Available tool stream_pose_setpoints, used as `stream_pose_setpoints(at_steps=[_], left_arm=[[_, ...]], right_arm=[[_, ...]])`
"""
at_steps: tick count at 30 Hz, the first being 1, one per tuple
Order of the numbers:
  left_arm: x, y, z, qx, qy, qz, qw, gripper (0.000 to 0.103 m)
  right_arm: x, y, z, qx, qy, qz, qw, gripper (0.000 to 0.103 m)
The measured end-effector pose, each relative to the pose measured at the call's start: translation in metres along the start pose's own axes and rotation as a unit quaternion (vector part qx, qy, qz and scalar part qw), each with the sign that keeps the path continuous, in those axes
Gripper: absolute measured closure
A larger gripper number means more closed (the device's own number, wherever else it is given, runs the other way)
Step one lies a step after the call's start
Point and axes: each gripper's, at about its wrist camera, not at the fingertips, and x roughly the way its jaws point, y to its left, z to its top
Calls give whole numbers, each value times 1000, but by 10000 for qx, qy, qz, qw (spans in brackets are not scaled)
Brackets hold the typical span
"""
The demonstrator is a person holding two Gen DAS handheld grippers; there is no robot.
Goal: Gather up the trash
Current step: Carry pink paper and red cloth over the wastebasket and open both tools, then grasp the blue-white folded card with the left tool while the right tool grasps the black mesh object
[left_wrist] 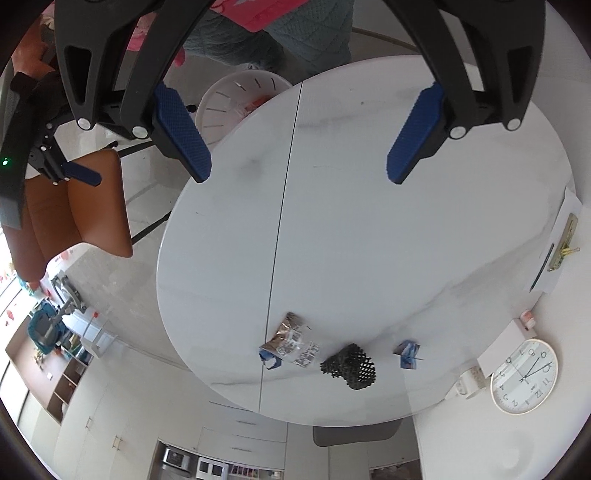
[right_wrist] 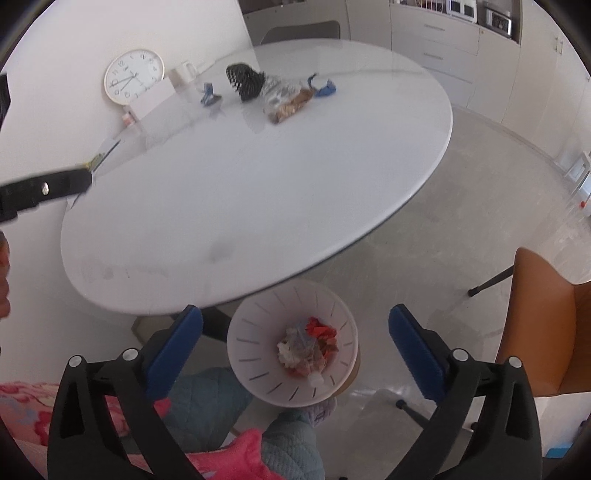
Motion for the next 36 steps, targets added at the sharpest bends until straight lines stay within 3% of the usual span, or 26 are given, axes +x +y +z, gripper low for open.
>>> stream_pose_setpoints(at_steps=[9,19,31,36], left_arm=[[-8,30,15,-299,-189,84,9993,9],[15,105,67,-293,-248,318,9988,8],[89,188,171,-145,-346,331,9987,8],[137,217,214,-581,-269,309,9975,8]], right_arm=[[-15,4,28,281,-215,64,9994,2],[-1,30,88,602,-494,-130,9969,2],[67,100,221,447,-749,-155,9961,2],[105,116,273,401,-743,-209,9962,2]])
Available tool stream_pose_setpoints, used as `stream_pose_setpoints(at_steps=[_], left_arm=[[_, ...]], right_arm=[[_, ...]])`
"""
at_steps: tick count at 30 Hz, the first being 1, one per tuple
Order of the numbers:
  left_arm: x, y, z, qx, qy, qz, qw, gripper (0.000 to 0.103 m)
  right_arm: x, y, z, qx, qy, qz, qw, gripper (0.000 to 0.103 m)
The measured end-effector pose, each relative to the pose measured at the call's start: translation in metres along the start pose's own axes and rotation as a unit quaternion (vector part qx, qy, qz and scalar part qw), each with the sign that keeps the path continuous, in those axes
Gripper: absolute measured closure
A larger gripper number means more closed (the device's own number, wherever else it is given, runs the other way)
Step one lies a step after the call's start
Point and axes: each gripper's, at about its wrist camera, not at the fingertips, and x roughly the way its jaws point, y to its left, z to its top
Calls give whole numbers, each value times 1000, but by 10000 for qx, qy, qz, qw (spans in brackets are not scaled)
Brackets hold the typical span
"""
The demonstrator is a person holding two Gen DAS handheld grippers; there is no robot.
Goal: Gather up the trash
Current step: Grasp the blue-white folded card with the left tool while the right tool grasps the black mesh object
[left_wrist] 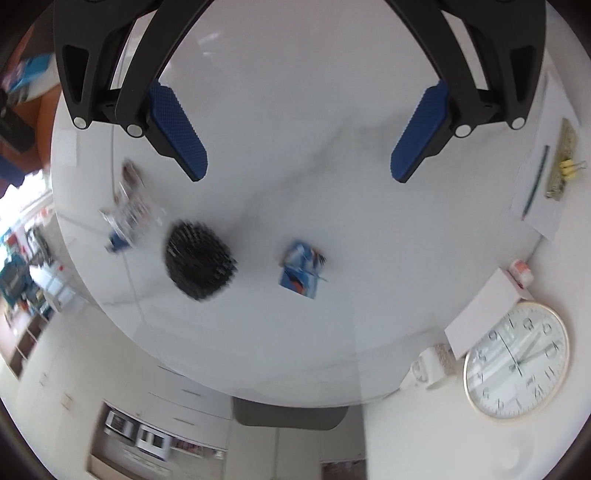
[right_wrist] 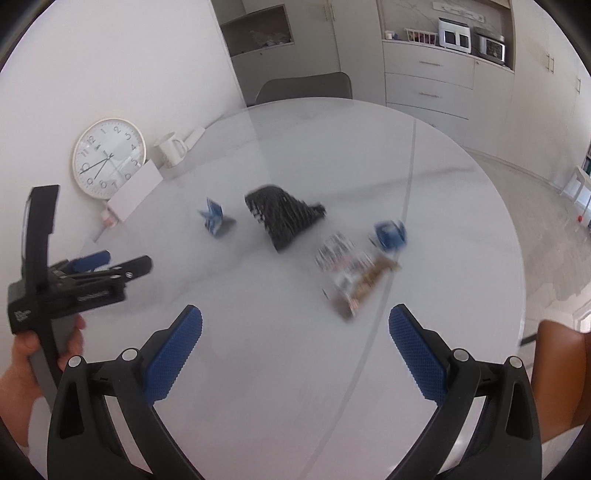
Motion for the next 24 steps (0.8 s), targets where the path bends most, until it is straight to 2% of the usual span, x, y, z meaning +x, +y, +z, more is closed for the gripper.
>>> stream_pose_setpoints(at_steps=[5,8,9,12,15,19,24], left_arm=[[43,13,30,-906,149,-150,9957,8],[63,15,45,-1130,124,-379,9928,8],[69,14,51,-1024,95,-413,9938,8],[91,5,67,-98,30,-412,9991,8],[108,2,74,730,14,-378,9966,8],[134,3,84,1198,206,-524,9912,8],[160,0,86,1506,311,-529,9867,9]], right_arm=[[41,5,29,1,106,-117,9999,2],[65,2,43,27,256,-90,9996,2],[75,1,47,-17,351,-62,9994,2],[89,2,55,-253,463,-53,9986,2],[103,3,63,-602,523,-92,9968,2],[128,4,75,-803,637,-147,9946,2],[159,12,84,-863,795,-198,9929,2]])
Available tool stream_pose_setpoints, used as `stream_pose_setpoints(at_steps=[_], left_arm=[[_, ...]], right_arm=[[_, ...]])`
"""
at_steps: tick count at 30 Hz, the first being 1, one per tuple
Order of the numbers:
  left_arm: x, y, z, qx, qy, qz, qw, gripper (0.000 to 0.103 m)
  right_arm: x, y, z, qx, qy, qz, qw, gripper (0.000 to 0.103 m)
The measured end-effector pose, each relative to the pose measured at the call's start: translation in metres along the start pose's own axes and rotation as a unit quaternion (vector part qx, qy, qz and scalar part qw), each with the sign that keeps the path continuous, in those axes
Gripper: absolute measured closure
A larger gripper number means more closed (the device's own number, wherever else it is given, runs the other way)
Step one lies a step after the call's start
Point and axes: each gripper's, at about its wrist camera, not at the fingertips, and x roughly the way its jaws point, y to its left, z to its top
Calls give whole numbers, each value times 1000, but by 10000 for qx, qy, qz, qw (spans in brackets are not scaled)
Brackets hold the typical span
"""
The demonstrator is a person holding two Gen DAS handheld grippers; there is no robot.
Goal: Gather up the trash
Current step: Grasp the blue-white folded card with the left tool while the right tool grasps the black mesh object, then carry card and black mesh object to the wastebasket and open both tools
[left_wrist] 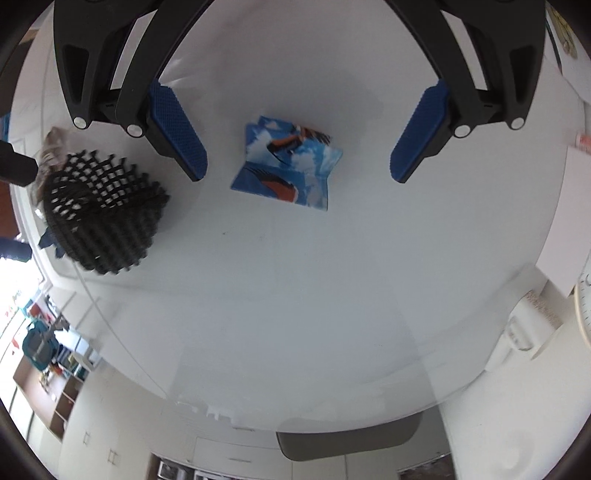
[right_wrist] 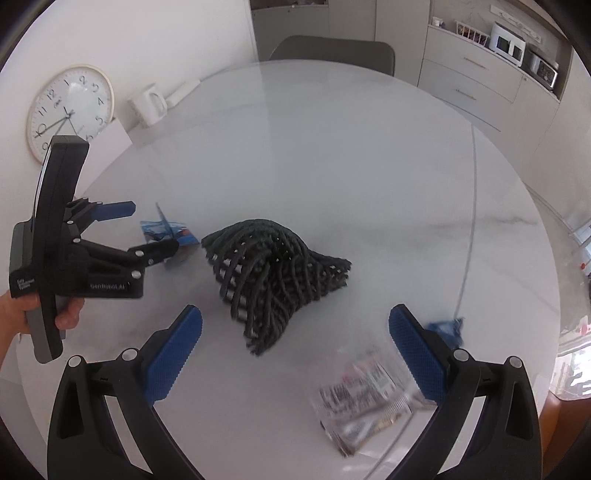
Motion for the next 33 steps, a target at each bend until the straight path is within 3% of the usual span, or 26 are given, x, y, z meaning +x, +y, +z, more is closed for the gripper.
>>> stream_pose_setpoints(at_steps=[1,3,4,5,6,8,9,10,11,17,24,33], left_arm=[[4,1,1,29,20,0,10000,13],[13,1,0,35,140,-82,9999,35],[14,1,-1,31,178,-100,9998,41],[16,1,-3,31,199,-141,9997,51],[19,0,-5,41,235,-150,9996,54],[17,-1,-6,68,157,-124,9998,54],[18,-1,-6,78,120,-121,9998,54],[15,-2,-6,78,90,-130,9998,54],[11,-2,-7,62,73,-135,9999,54],[-26,-5,-9,-181,-48,-113,9998,54],[-92,-31,-34,-601,-11,-21,9982,54],[-176,-110,-86,-457,-135,-204,9987,54]], right_arm=[[6,3,3,-42,19,-43,10000,2],[16,8,7,-126,76,-131,9998,2],[19,11,9,-160,86,-144,9997,3],[22,13,10,-195,90,-155,9996,10],[24,14,11,-217,126,-147,9996,16],[30,16,14,-200,272,-74,9994,51],[31,15,15,-114,318,22,9994,59],[30,15,16,-47,320,78,9994,76],[27,14,16,17,297,127,9995,79],[-13,19,13,173,-52,396,9991,80],[-100,16,-20,331,-537,611,9961,80],[-186,-15,-122,624,-626,629,9941,80]])
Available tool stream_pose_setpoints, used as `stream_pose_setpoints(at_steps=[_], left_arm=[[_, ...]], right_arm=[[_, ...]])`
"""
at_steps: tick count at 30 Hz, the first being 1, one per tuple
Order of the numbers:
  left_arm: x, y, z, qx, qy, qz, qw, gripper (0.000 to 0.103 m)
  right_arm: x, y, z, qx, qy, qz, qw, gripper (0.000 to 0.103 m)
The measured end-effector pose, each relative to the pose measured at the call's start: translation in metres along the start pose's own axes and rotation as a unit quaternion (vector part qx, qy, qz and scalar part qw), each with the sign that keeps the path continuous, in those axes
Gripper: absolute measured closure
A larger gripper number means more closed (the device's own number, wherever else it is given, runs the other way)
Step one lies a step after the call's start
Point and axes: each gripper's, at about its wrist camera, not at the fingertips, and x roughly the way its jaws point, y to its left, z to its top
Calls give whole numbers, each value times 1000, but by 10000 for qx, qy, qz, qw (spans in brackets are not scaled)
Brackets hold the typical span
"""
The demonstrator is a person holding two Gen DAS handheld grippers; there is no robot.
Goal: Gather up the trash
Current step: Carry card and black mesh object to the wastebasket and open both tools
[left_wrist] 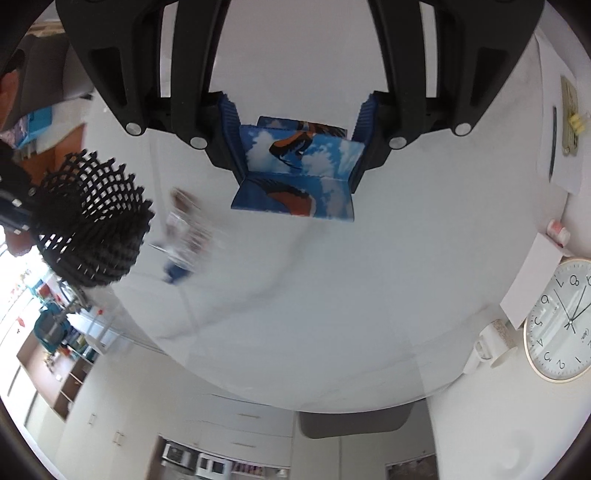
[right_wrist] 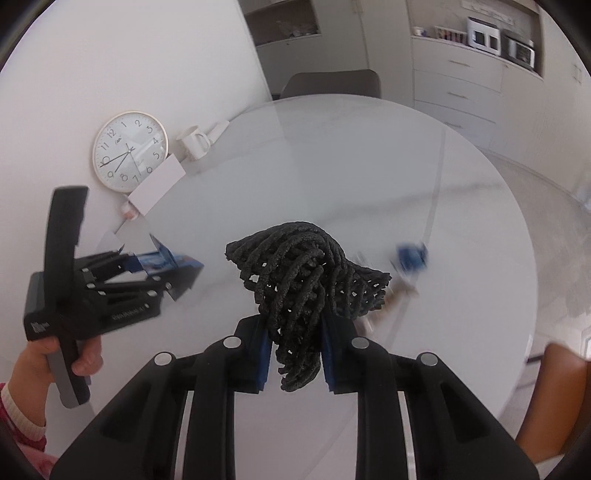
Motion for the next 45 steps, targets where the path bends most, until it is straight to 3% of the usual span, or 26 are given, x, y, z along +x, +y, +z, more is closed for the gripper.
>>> stream_pose_setpoints(at_steps=[11,17,22,30,41,45], left_arm=[[-64,-123,-79,321,-55,-88,9994,54],[-60,-198,-135,728,297,-459,9958,54],[-38,-255,-188,1134,818,-713,9876,54],[6,-297,-235,1443,1403,-842,9759,54],[22,-299,-236,1542,1522,-700,9737,54],[9,-294,-230,1354,1363,-738,9786,36]], right_arm=[[-102,-76,-127,241,59,-210,9995,78],[-132,-119,-179,448,148,-162,9988,78],[-145,-138,-211,397,314,-117,9987,78],[-152,-154,-243,516,437,-10,9977,78],[-151,-158,-257,580,508,91,9970,78],[-148,-157,-260,608,535,128,9966,78]])
